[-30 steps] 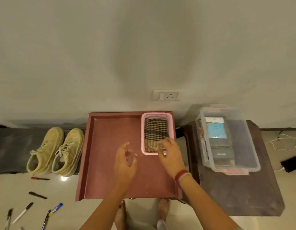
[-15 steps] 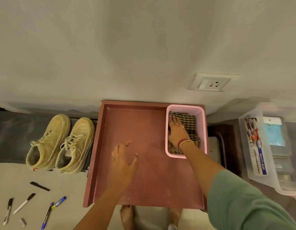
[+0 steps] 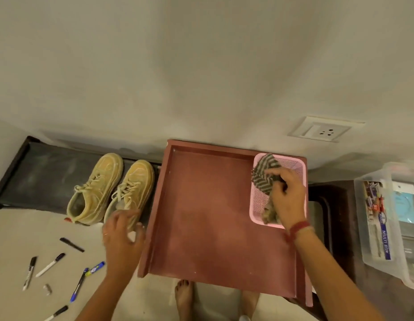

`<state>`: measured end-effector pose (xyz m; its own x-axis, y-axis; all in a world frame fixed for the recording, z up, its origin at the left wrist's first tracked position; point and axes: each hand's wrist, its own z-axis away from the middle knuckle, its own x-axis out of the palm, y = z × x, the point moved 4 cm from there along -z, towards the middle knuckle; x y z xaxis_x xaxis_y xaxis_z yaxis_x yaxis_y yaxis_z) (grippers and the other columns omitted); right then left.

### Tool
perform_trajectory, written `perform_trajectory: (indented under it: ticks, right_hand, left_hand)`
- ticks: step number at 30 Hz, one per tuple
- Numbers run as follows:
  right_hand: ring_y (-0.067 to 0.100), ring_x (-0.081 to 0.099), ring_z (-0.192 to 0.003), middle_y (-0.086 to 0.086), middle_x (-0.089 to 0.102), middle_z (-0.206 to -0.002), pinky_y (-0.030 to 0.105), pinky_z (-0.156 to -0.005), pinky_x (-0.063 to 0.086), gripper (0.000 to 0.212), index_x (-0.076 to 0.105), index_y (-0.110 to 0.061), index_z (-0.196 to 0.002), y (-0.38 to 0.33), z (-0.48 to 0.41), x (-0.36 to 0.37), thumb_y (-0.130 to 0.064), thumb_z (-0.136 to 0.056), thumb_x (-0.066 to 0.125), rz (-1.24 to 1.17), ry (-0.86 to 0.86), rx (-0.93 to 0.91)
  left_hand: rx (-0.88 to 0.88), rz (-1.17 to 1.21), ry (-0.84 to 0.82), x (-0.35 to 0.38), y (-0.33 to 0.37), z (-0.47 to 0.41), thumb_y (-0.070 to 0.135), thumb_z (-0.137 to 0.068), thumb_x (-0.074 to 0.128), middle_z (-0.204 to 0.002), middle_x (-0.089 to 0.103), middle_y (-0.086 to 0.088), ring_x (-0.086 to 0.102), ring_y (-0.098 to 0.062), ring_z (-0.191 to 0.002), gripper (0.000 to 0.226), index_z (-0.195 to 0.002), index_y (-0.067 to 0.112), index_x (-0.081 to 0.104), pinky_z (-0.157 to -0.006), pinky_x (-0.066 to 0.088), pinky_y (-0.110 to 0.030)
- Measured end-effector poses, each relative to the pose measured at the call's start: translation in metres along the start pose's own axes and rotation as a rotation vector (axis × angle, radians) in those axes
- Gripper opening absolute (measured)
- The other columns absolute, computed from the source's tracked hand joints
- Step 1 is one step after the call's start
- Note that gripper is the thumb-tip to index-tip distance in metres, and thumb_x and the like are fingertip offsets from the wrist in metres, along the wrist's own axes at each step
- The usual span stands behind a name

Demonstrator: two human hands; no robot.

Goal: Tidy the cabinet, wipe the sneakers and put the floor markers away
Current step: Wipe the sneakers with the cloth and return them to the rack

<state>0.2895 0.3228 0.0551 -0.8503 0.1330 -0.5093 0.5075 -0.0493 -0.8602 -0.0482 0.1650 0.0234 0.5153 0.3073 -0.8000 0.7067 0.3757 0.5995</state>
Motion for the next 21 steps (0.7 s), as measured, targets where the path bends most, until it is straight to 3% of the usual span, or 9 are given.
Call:
perform_trajectory:
  ticks: [3, 5, 6, 9, 12, 13, 15, 17, 21]
  right_hand:
    - [0.001, 0.057, -0.089, 0.002, 0.061, -0.098, 0.013, -0.078, 0.047, 0.026, 0.067, -0.010, -0.096, -0.031, 0.049, 0.006, 0.003, -0.082, 0.048, -0.150, 0.015, -0.028]
    - [0.004, 0.058, -0.089, 0.004, 0.061, -0.096, 0.015, -0.078, 0.047, 0.014, 0.065, -0.012, -0.096, -0.034, 0.077, 0.024, -0.005, -0.084, 0.065, -0.170, 0.016, -0.043]
    - [0.002, 0.058, -0.088, 0.004, 0.060, -0.095, 0.014, -0.078, 0.047, 0.019, 0.064, -0.014, -0.096, -0.031, 0.090, 0.036, -0.005, -0.081, 0.070, -0.157, 0.018, -0.037]
    - [-0.002, 0.053, -0.087, 0.005, 0.057, -0.099, 0.008, -0.080, 0.043, 0.030, 0.062, -0.018, -0.100, -0.018, 0.119, 0.072, 0.003, -0.079, 0.069, -0.049, 0.001, -0.078]
    - [0.010, 0.052, -0.095, 0.008, 0.057, -0.103, 0.005, -0.088, 0.036, 0.026, 0.066, -0.010, -0.104, -0.003, 0.137, 0.103, -0.003, -0.081, 0.057, 0.076, -0.003, -0.188]
    - [0.015, 0.052, -0.098, 0.010, 0.057, -0.104, 0.007, -0.091, 0.035, 0.027, 0.066, -0.008, -0.105, 0.003, 0.141, 0.113, -0.003, -0.082, 0.054, 0.098, 0.000, -0.242]
    - [0.026, 0.055, -0.102, 0.012, 0.059, -0.105, 0.027, -0.095, 0.042, 0.029, 0.066, -0.009, -0.107, 0.013, 0.147, 0.128, -0.001, -0.083, 0.051, 0.136, 0.013, -0.351]
    - [0.031, 0.057, -0.103, 0.011, 0.060, -0.109, 0.045, -0.088, 0.048, 0.033, 0.066, -0.011, -0.107, 0.023, 0.152, 0.134, 0.005, -0.083, 0.051, 0.150, 0.028, -0.403]
    - [0.030, 0.057, -0.108, 0.010, 0.059, -0.115, 0.045, -0.087, 0.048, 0.045, 0.066, -0.015, -0.107, 0.039, 0.166, 0.134, 0.017, -0.079, 0.051, 0.098, -0.026, -0.384]
  left_hand:
    - [-0.074, -0.234, -0.035, -0.022, -0.059, 0.006, -0.011, -0.068, 0.068, -0.120, 0.055, -0.017, 0.045, -0.037, -0.118, 0.052, -0.116, 0.006, 0.056, -0.100, 0.036, -0.052]
    - [-0.025, -0.422, -0.149, -0.024, -0.096, 0.008, -0.008, -0.062, 0.072, -0.131, 0.050, -0.019, 0.042, -0.041, -0.125, 0.067, -0.125, 0.006, 0.051, -0.102, 0.037, -0.059]
    - [0.026, -0.510, -0.215, -0.022, -0.113, 0.009, -0.004, -0.059, 0.076, -0.136, 0.047, -0.019, 0.038, -0.040, -0.129, 0.077, -0.129, 0.008, 0.048, -0.103, 0.036, -0.062]
    - [0.260, -0.695, -0.371, -0.004, -0.145, 0.004, 0.027, -0.055, 0.089, -0.146, 0.036, -0.017, 0.025, -0.036, -0.136, 0.107, -0.144, 0.012, 0.032, -0.105, 0.029, -0.064]
    - [0.345, -0.816, -0.379, 0.017, -0.174, -0.007, 0.053, -0.048, 0.088, -0.156, 0.024, -0.012, 0.016, -0.033, -0.144, 0.136, -0.153, 0.016, 0.009, -0.112, 0.018, -0.063]
    - [0.348, -0.801, -0.338, 0.024, -0.183, -0.010, 0.053, -0.048, 0.088, -0.157, 0.020, -0.010, 0.009, -0.031, -0.147, 0.137, -0.153, 0.018, 0.008, -0.114, 0.011, -0.061]
    - [0.384, -0.764, -0.214, 0.038, -0.192, -0.015, 0.049, -0.048, 0.090, -0.155, 0.021, -0.011, -0.002, -0.027, -0.148, 0.123, -0.146, 0.015, 0.025, -0.115, 0.006, -0.060]
    - [0.452, -0.798, -0.081, 0.048, -0.191, -0.021, 0.048, -0.052, 0.088, -0.142, 0.033, -0.017, 0.014, -0.034, -0.144, 0.097, -0.125, 0.007, 0.040, -0.110, 0.013, -0.065]
    - [0.551, -0.922, 0.028, 0.047, -0.188, -0.028, 0.051, -0.050, 0.087, -0.125, 0.041, -0.018, 0.035, -0.036, -0.128, 0.097, -0.120, 0.001, 0.041, -0.104, 0.015, -0.072]
